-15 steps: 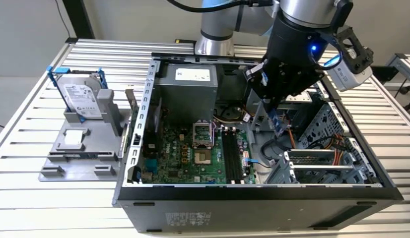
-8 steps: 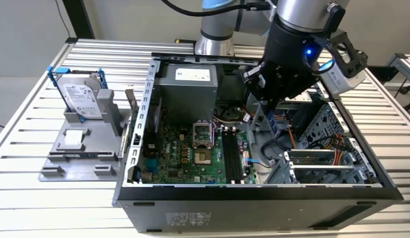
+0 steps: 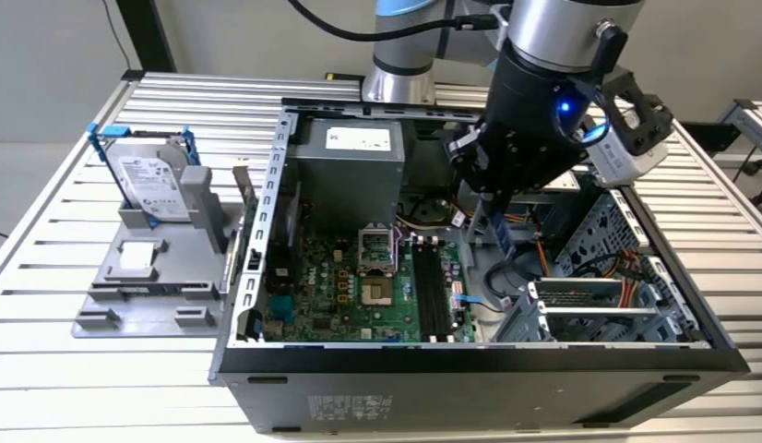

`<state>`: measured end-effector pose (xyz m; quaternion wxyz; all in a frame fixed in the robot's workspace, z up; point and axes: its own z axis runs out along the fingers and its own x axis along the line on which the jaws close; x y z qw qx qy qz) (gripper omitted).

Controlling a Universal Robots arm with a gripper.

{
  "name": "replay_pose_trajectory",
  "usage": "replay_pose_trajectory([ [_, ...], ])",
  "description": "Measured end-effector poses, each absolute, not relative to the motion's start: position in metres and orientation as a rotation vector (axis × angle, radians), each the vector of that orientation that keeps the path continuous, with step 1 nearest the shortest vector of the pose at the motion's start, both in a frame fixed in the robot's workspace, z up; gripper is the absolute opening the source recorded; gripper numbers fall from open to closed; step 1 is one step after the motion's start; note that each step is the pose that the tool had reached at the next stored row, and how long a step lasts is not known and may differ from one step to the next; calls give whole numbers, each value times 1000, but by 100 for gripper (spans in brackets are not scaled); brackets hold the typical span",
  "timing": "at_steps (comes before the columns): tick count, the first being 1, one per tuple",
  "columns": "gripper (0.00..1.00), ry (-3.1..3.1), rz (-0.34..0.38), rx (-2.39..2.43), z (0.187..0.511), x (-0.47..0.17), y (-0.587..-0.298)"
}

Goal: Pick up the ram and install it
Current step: 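Insert the ram into the slot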

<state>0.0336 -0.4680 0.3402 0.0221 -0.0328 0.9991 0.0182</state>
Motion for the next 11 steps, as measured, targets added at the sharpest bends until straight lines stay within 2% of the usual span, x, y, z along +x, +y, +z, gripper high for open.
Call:
replay_pose_trajectory([
  [11, 0, 3096, 54, -86, 322, 33, -468],
])
